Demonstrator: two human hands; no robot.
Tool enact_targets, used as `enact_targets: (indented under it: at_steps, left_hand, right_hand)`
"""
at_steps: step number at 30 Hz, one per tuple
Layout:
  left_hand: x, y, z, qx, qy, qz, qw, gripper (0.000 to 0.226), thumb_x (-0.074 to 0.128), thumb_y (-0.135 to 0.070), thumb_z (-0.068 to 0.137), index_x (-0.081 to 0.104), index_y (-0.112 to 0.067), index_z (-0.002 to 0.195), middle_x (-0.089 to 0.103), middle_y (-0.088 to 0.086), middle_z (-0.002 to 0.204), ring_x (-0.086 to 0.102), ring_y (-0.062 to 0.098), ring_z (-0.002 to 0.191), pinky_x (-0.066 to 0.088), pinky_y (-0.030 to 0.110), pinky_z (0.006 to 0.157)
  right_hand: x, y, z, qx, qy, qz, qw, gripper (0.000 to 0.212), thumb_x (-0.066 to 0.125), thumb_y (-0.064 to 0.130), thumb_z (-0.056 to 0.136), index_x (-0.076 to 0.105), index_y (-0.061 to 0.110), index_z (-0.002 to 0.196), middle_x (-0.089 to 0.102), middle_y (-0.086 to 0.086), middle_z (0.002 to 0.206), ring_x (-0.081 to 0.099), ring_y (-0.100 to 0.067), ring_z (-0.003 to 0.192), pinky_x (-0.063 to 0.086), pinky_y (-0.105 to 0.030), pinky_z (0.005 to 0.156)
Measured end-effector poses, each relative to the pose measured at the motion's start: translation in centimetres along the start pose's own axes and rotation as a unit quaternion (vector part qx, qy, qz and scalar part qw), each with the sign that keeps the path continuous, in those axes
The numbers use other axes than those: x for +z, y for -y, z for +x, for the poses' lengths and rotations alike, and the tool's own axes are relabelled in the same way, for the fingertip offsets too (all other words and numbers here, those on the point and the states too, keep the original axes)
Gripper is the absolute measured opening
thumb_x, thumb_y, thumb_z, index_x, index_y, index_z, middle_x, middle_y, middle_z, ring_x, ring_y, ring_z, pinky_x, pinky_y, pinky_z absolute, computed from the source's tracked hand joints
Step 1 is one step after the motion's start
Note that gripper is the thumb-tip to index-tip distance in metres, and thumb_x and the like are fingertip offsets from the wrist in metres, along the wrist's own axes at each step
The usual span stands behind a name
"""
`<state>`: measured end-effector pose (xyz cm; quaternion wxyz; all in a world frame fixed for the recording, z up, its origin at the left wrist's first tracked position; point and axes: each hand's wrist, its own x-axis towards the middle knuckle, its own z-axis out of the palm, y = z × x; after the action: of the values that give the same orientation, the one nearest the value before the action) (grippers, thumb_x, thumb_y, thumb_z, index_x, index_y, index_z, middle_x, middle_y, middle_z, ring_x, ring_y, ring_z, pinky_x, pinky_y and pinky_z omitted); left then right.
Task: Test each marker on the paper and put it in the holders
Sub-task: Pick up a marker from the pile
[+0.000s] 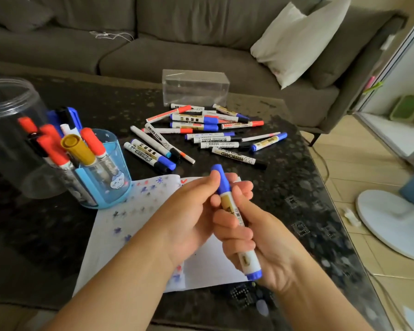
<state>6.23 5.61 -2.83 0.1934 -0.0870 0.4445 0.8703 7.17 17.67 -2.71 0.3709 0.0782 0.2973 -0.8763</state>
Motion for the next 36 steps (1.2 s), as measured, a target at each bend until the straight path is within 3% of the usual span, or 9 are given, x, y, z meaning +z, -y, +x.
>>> enact_targets:
  at_steps: [4, 7, 12, 15, 17, 20, 24, 30, 36]
  left_hand:
    - [0.1, 0.4, 0.1, 0.038, -0.048, 0.025, 0.998, 0.027, 0.043, -0.021, 0.095, 0.061, -0.004, 0.085, 0.074, 0.01, 0.08, 0.064, 0.011, 0.05, 0.051, 0.021, 0.054]
    - [0.1, 1.1, 0.4, 0.04, -0.09, 0.051, 0.994, 0.024, 0.047, -0.02, 0.094, 0.063, -0.006, 0.082, 0.074, 0.009, 0.084, 0.066, 0.01, 0.056, 0.05, 0.021, 0.055]
    - [-0.4, 2.2, 0.8, 0.056, -0.162, 0.093, 0.981, 0.026, 0.056, -0.024, 0.091, 0.069, -0.003, 0.085, 0.074, 0.008, 0.088, 0.068, 0.016, 0.072, 0.048, 0.03, 0.078]
    - [-0.7, 2.3, 0.9, 0.058, -0.209, 0.081, 0.973, 0.021, 0.063, -0.023, 0.087, 0.07, -0.007, 0.074, 0.074, 0.007, 0.079, 0.069, 0.017, 0.077, 0.049, 0.03, 0.086]
    - [-0.8, 1.8, 0.6, 0.058, -0.181, 0.081, 0.978, 0.019, 0.064, -0.025, 0.083, 0.068, -0.007, 0.079, 0.075, 0.006, 0.082, 0.069, 0.016, 0.076, 0.048, 0.03, 0.086]
    - [-0.8, 0.7, -0.4, 0.04, -0.056, 0.044, 0.997, 0.03, 0.053, -0.033, 0.082, 0.063, -0.006, 0.092, 0.074, 0.009, 0.095, 0.069, 0.013, 0.066, 0.052, 0.027, 0.075]
    - [-0.4, 0.3, -1.2, 0.063, -0.034, 0.061, 0.996, 0.029, 0.039, -0.025, 0.096, 0.06, -0.006, 0.092, 0.074, 0.009, 0.094, 0.06, 0.008, 0.047, 0.048, 0.017, 0.051]
    - [-1.0, 1.5, -0.1, 0.078, -0.161, 0.107, 0.978, 0.027, 0.045, -0.019, 0.098, 0.064, -0.009, 0.08, 0.072, 0.015, 0.096, 0.068, 0.023, 0.09, 0.053, 0.027, 0.078]
    - [-1.2, 2.0, 0.7, 0.055, -0.226, 0.113, 0.966, 0.033, 0.049, -0.021, 0.097, 0.065, -0.008, 0.071, 0.07, 0.02, 0.094, 0.065, 0.027, 0.087, 0.05, 0.038, 0.091]
  right_hand:
    - [-0.1, -0.5, 0.1, -0.083, -0.084, -0.248, 0.962, 0.037, 0.039, 0.032, 0.098, 0.058, 0.004, 0.083, 0.044, 0.0, 0.054, 0.027, -0.003, 0.039, 0.021, -0.014, 0.035]
    - [-0.4, -1.0, 0.3, -0.14, -0.166, -0.414, 0.884, 0.038, 0.04, 0.03, 0.1, 0.059, 0.001, 0.085, 0.047, 0.002, 0.054, 0.031, -0.005, 0.039, 0.027, -0.017, 0.039]
    - [-1.2, -1.6, 0.9, -0.214, -0.239, -0.668, 0.672, 0.033, 0.043, 0.036, 0.097, 0.054, 0.02, 0.07, 0.054, 0.008, 0.054, 0.046, -0.006, 0.048, 0.038, -0.019, 0.053]
    - [-1.0, -2.0, 1.1, -0.235, -0.244, -0.724, 0.601, 0.03, 0.043, 0.036, 0.097, 0.047, 0.023, 0.071, 0.052, 0.007, 0.061, 0.045, -0.008, 0.053, 0.036, -0.02, 0.055]
    - [-0.6, -1.8, 1.2, -0.2, -0.234, -0.677, 0.669, 0.034, 0.042, 0.034, 0.098, 0.057, 0.01, 0.078, 0.053, 0.006, 0.057, 0.043, -0.008, 0.047, 0.036, -0.021, 0.049]
    - [0.2, -0.9, 0.4, -0.116, -0.132, -0.368, 0.913, 0.038, 0.039, 0.029, 0.1, 0.06, -0.001, 0.089, 0.047, 0.0, 0.054, 0.03, -0.007, 0.039, 0.026, -0.018, 0.037]
    - [0.7, -1.1, -0.1, -0.083, -0.071, -0.272, 0.956, 0.036, 0.039, 0.029, 0.099, 0.06, 0.004, 0.085, 0.044, -0.001, 0.054, 0.026, -0.005, 0.039, 0.022, -0.015, 0.035]
    - [0.1, -2.4, 0.9, -0.219, -0.213, -0.703, 0.642, 0.034, 0.042, 0.037, 0.097, 0.048, 0.02, 0.068, 0.054, 0.005, 0.056, 0.047, -0.01, 0.049, 0.037, -0.017, 0.05]
    - [-0.4, -2.3, 1.8, -0.229, -0.212, -0.818, 0.483, 0.022, 0.034, 0.039, 0.099, 0.04, 0.019, 0.091, 0.044, 0.005, 0.069, 0.03, -0.007, 0.051, 0.028, -0.022, 0.047]
